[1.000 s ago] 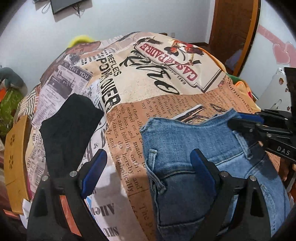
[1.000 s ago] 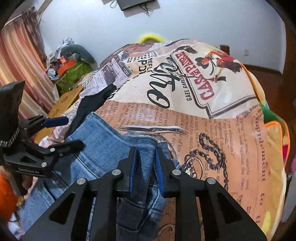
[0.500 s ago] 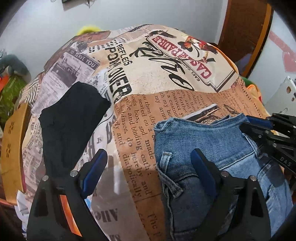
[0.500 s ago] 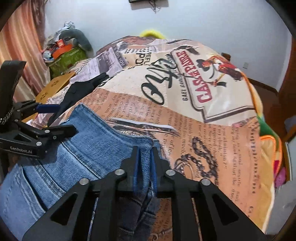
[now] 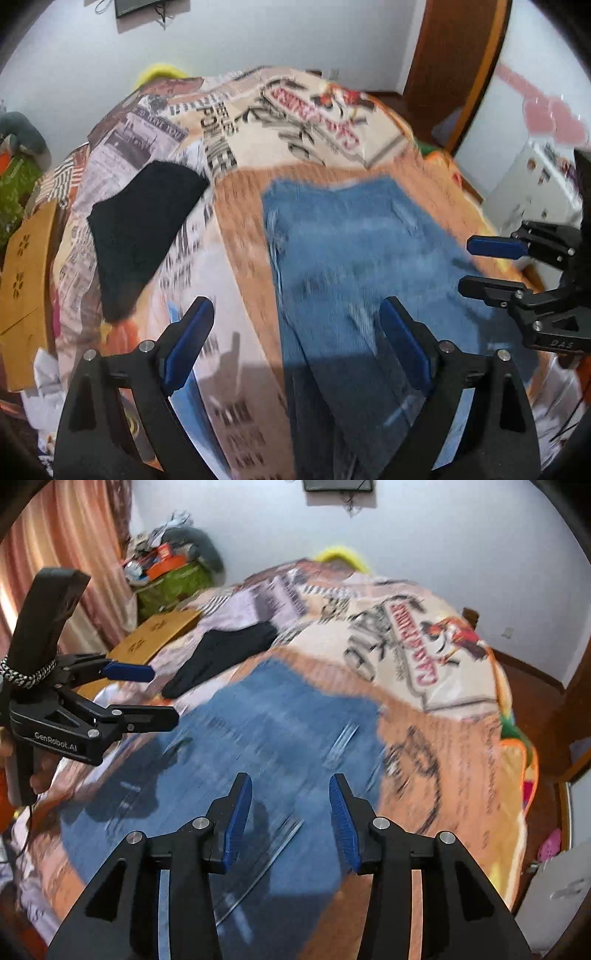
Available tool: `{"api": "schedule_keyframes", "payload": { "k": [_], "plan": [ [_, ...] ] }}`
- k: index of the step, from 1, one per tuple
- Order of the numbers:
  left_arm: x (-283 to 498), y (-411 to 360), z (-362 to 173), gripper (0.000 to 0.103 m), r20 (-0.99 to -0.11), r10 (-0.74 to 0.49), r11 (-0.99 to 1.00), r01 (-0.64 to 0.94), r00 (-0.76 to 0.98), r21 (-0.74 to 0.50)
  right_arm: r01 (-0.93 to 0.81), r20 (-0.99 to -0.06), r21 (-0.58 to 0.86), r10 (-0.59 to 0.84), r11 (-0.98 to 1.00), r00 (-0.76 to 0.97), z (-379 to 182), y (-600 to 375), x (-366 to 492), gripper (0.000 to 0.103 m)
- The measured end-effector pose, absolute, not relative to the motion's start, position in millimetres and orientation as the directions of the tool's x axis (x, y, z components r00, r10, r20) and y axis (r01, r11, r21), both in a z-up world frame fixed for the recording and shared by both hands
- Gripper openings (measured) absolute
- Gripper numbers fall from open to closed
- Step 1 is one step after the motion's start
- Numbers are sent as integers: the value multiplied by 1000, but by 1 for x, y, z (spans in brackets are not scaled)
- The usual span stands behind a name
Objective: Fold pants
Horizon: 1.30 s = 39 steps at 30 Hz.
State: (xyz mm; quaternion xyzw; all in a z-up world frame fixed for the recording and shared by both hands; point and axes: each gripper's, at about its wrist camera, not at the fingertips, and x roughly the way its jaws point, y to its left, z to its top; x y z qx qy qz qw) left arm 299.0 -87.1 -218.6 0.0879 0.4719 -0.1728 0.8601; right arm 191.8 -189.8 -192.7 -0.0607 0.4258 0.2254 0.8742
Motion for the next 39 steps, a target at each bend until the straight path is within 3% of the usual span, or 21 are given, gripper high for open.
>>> {"api": "schedule_keyframes", "payload": {
  "k": [3, 10, 21, 24, 28, 32, 36, 39],
  "plan": [
    [282, -89, -239, 92, -860, -147, 921, 384, 489, 61, -444, -813, 85, 319, 892, 487, -213, -183, 178, 40],
    [253, -52, -253, 93, -873, -211, 944, 324, 439, -64, -405, -809, 114, 321, 907, 493, -227, -199, 139, 41],
    [204, -28, -252, 93, -854, -129, 955, 294, 505, 29, -305, -793, 212, 346, 928, 501, -235, -230, 99, 46],
    [195, -19, -259, 93, -857, -48, 958, 267, 513, 106, -301, -791, 209, 342, 930, 508, -235, -230, 97, 46],
    [195, 3, -265, 91, -871, -78, 974, 223, 485, 36, -303, -790, 214, 347, 929, 506, -235, -231, 98, 46],
    [205, 8, -249, 88, -856, -37, 976, 203, 516, 80, -298, -801, 208, 337, 932, 494, -230, -232, 102, 50],
    [223, 2, -213, 88, -807, -127, 974, 226, 577, 9, -282, -797, 173, 302, 944, 523, -218, -237, 108, 51],
    [241, -14, -201, 91, -795, -209, 958, 284, 570, -49, -257, -776, 207, 319, 944, 544, -213, -244, 118, 65]
  ]
}}
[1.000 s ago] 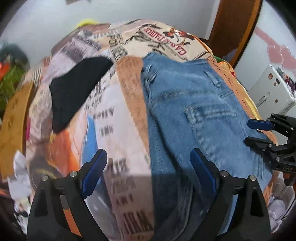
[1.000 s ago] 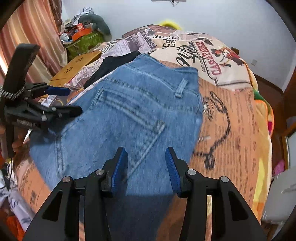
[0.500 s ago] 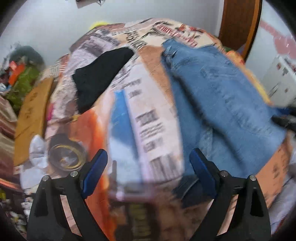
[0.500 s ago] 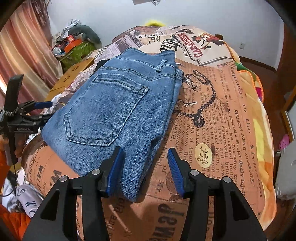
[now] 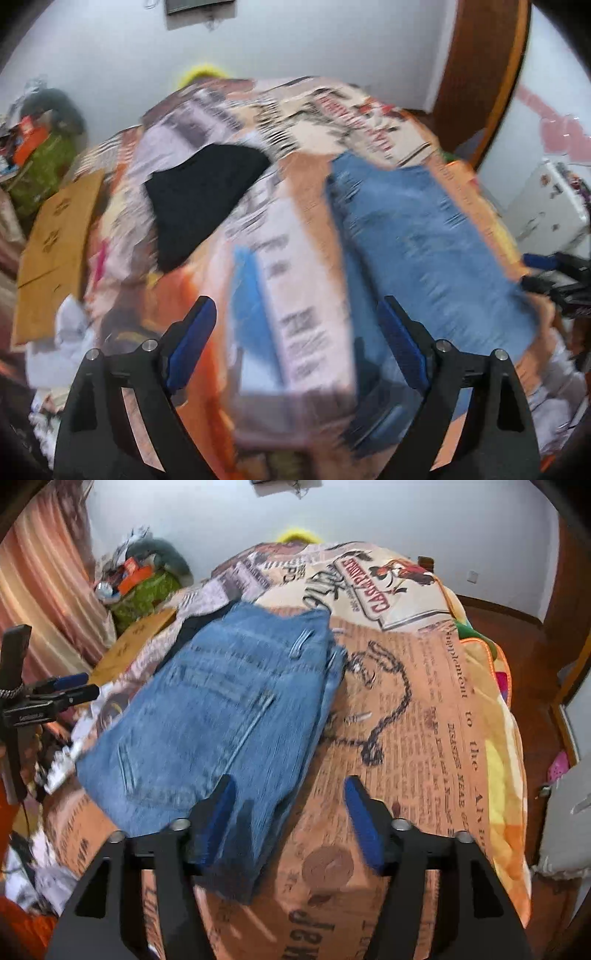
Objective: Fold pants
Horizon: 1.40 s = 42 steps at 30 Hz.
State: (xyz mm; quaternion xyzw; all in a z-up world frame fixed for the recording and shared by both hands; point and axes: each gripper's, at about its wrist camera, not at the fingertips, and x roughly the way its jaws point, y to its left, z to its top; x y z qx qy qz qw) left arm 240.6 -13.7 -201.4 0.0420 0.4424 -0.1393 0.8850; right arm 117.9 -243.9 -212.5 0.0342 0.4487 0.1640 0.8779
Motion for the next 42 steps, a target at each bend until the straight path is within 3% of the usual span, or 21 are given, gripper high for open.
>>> {"api": "schedule_keyframes", "payload": {
  "k": [4, 11, 14, 19, 23, 30, 33, 37, 42],
  "plan": [
    [269, -40, -212, 91, -818, -286, 930, 349, 500, -112, -228, -772, 269, 351, 936, 531, -219, -249, 134, 65],
    [308, -70, -255, 92, -880, -318, 904, 393, 352, -169, -208, -785, 366, 421, 907, 454, -245, -247, 159, 65],
    [321, -69, -261, 96, -883, -354, 896, 383, 308, -225, -214, -776, 396, 450, 893, 442, -251, -247, 165, 65],
    [337, -71, -272, 98, -876, -428, 863, 386, 220, -325, -174, -716, 558, 577, 811, 392, -266, -261, 184, 67],
    [348, -80, -274, 99, -868, -461, 839, 410, 184, -358, -180, -700, 579, 598, 795, 390, -270, -259, 192, 75],
    [364, -108, -281, 99, -857, -498, 805, 438, 131, -401, -218, -683, 586, 620, 781, 386, -269, -249, 208, 75],
    [365, -111, -276, 89, -862, -486, 813, 435, 140, -388, -207, -678, 592, 620, 779, 396, -268, -249, 214, 67],
    [359, -102, -262, 66, -860, -481, 818, 440, 172, -370, -217, -685, 567, 601, 795, 412, -259, -248, 213, 43],
    [336, -93, -241, 58, -853, -467, 825, 462, 233, -325, -254, -664, 562, 612, 787, 430, -241, -245, 204, 30]
  ]
}}
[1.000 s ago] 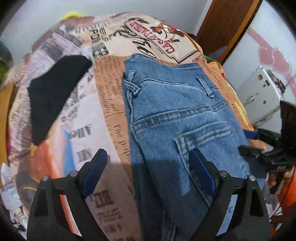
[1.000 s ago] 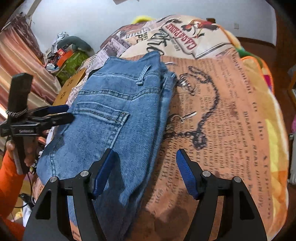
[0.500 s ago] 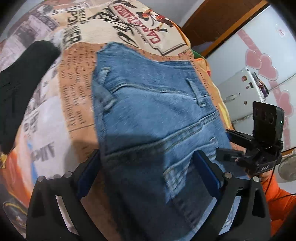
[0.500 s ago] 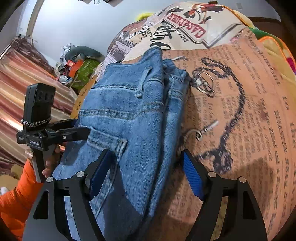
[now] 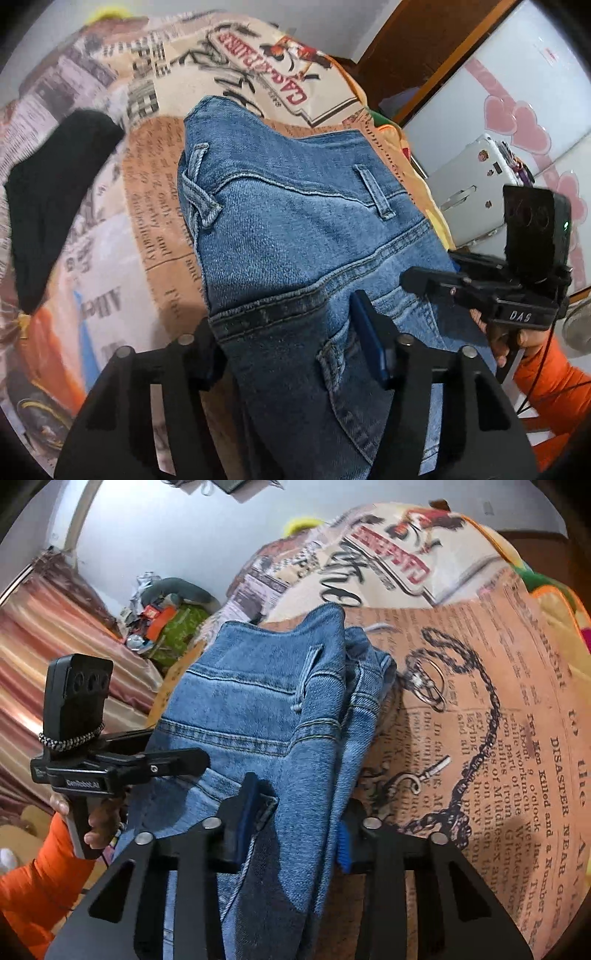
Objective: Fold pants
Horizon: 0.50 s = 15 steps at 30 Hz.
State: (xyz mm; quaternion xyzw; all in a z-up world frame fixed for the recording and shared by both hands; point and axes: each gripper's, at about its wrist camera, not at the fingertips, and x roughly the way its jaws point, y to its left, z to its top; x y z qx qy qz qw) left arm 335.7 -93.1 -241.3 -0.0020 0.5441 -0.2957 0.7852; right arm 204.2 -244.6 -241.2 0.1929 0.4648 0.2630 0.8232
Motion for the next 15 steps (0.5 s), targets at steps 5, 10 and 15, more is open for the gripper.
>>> {"api": "schedule_keyframes", "payload": {
  "k": [5, 10, 15],
  "plan": [
    [312, -72, -209, 56, -815, -469, 836, 470, 341, -284, -328, -649, 497, 595, 804, 474, -212, -226, 192, 23],
    [295, -44, -170, 53, -762, -455, 859, 453, 460, -240, -394, -610, 452, 600, 800, 518, -178, -206, 190, 21],
    [293, -7, -134, 52, -698, -424, 891, 405, 577, -206, -473, -567, 392, 612, 789, 552, -139, -171, 199, 18]
  ]
}}
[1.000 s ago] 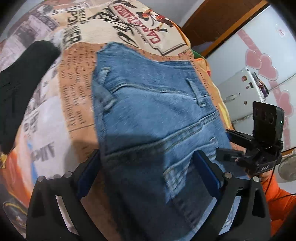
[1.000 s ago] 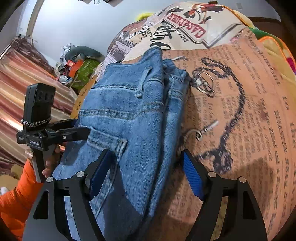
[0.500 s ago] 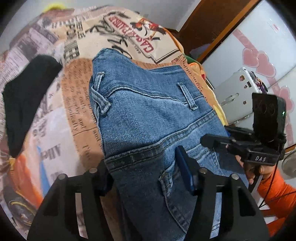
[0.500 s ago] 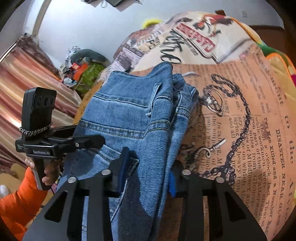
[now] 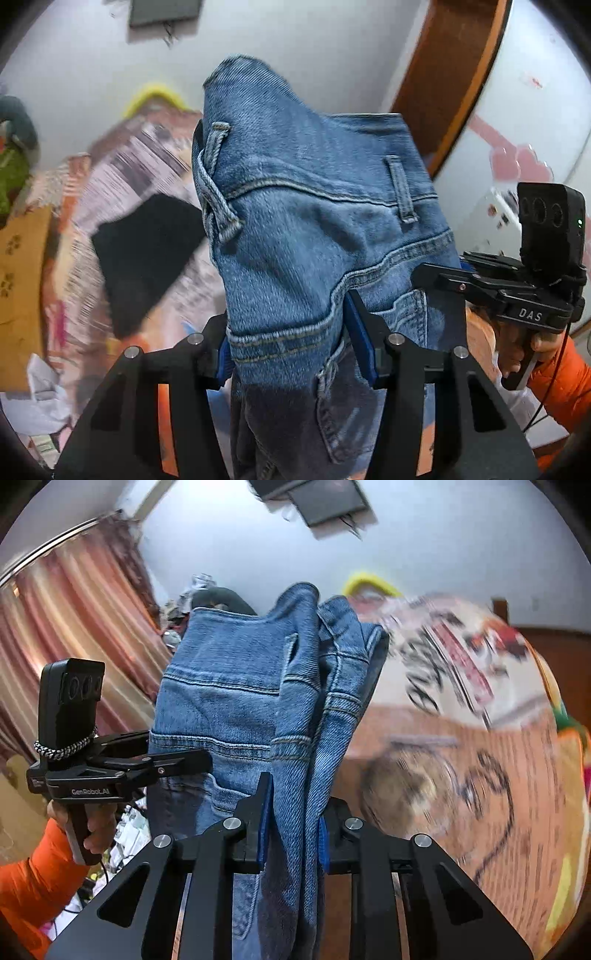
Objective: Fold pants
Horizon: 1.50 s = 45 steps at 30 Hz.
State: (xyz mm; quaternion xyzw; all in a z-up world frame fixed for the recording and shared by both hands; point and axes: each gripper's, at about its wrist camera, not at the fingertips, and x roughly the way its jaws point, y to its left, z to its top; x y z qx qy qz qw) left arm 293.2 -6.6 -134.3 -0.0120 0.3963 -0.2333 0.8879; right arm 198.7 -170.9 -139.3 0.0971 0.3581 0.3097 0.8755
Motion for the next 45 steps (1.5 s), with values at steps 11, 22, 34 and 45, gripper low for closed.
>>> {"api": "schedule_keyframes", "payload": {
  "k": [11, 22, 34, 45],
  "plan": [
    [335, 85, -94, 52, -582, -303, 953, 249, 755, -174, -613, -488, 275, 657, 741, 575, -87, -78, 270, 18],
    [446, 143, -145, 52, -620, -206, 974, 95, 757, -208, -610, -529, 279, 649, 741, 547, -127, -15, 374, 18],
    [552, 157, -267, 52, -740, -164, 970, -29, 653, -241, -497, -674, 290, 543, 818, 501, -222, 17, 466, 17],
    [578, 168, -322, 59, -812, -227, 946, -76, 538, -315, -463, -799, 204, 419, 863, 430, -259, 21, 477, 21]
  ]
}}
